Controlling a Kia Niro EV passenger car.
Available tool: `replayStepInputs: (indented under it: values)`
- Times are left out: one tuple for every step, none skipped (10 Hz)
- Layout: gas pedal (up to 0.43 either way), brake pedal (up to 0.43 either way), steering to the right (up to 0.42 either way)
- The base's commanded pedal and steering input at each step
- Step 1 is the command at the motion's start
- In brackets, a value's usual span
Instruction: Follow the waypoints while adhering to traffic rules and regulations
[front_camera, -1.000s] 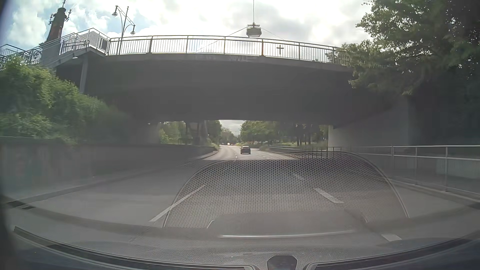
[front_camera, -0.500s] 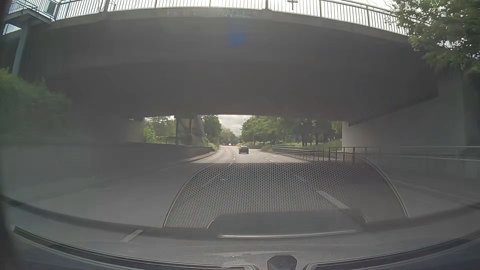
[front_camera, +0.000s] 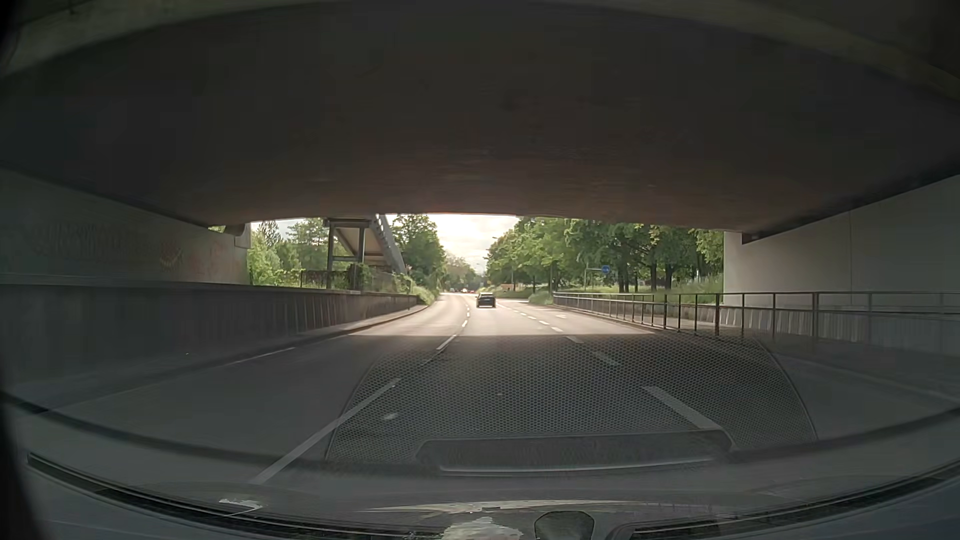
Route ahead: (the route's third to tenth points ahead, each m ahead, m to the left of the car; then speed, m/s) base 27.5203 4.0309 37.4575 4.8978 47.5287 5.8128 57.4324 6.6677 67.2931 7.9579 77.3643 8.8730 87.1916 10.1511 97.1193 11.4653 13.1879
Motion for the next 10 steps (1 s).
replayStepInputs:
  values:
    - [0.087, 0.000, -0.006]
    - [0.087, 0.000, -0.006]
    - [0.098, 0.000, -0.006]
    - [0.098, 0.000, -0.006]
    - [0.098, 0.000, -0.007]
    - [0.098, 0.000, -0.007]
    - [0.098, 0.000, -0.006]
    - [0.098, 0.000, -0.007]
    - [0.098, 0.000, -0.007]
    - [0.098, 0.000, -0.007]
